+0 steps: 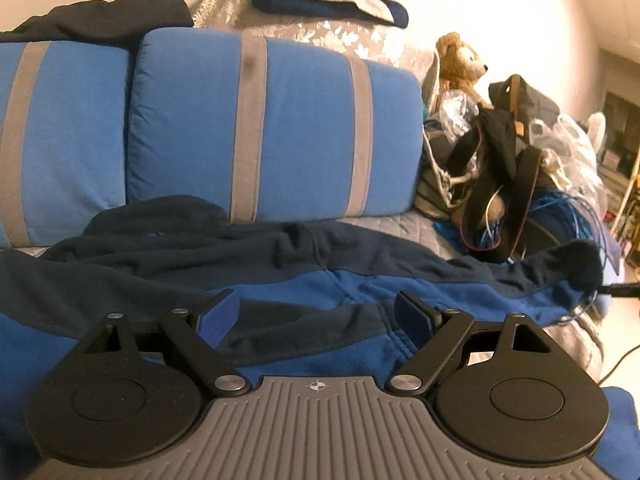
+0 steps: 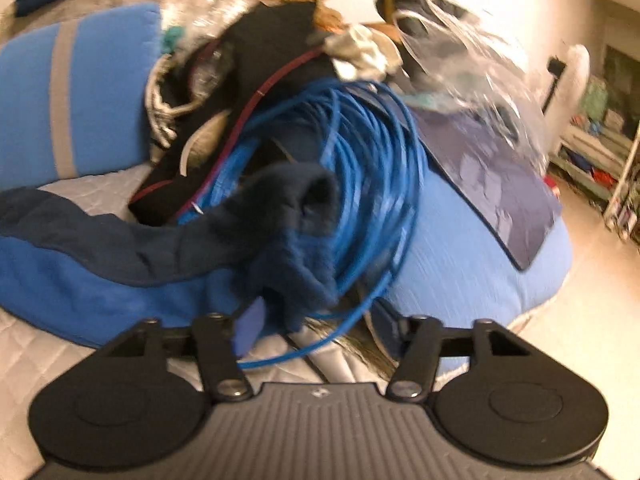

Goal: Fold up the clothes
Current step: 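Grasp the navy fleece cuff with the right gripper and lift it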

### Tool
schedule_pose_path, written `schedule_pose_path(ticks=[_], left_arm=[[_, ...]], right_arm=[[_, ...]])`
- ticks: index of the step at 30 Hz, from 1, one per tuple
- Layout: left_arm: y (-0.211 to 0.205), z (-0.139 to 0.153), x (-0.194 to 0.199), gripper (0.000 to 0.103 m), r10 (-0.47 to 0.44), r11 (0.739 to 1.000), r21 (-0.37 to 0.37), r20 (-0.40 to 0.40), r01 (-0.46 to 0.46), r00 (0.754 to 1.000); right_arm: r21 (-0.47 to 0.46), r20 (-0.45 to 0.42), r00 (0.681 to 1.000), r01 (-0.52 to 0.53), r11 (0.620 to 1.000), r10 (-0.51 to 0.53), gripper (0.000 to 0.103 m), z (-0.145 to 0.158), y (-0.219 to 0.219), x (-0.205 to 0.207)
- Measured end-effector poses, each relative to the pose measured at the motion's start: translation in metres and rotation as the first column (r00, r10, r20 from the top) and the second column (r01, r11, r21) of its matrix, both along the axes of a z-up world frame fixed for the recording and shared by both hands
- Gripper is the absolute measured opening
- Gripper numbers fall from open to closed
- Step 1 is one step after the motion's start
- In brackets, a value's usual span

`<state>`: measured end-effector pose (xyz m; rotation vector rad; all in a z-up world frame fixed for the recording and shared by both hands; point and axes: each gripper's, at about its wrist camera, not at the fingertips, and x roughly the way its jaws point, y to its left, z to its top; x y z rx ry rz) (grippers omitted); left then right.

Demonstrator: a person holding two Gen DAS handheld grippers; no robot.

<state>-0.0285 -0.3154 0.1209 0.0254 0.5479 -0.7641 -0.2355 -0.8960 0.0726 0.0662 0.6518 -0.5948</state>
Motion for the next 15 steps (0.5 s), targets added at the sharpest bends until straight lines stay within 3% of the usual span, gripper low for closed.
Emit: schedule_pose_path(ticks=[3,9,11,12,15], left_arm=[[0.008,-0.002,0.000,0.086,0.000,0.999,-0.050,0.000,0.000,1.000],[0.014,-0.003,0.002,0.086,0.008,0.996,-0.092,-0.005,-0.009,1.000],[0.014,-0.004,0.003,0.086,0.014,0.996,-0.088,-0.014,-0.015,1.000],[0.014,-0.005,0.004,0.086,0.016,0.996,-0.085,-0.019,-0.018,1.000],[0.012,-0.006,0.006,0.086,0.015,0.997,-0.081,-0.030,-0.018,0.999]], right_arm=[[0.011,-0.010,1.000,0.007,1.000,-0.007,0.050,-0.009,-0.007,0.003],[-0.011,-0.023,1.000,-0.016,1.000,0.016,0.049,-0.023,-0.009,0.017],[0.009,0.002,1.000,-0.025,1.000,0.025,0.037,-0.023,-0.008,0.018],[0.008,0.009,0.999,-0.032,0.999,0.032,0.026,-0.021,-0.004,0.020],[-0.002,0.020,0.998,-0.056,0.998,0.056,0.020,-0.011,0.010,0.027]])
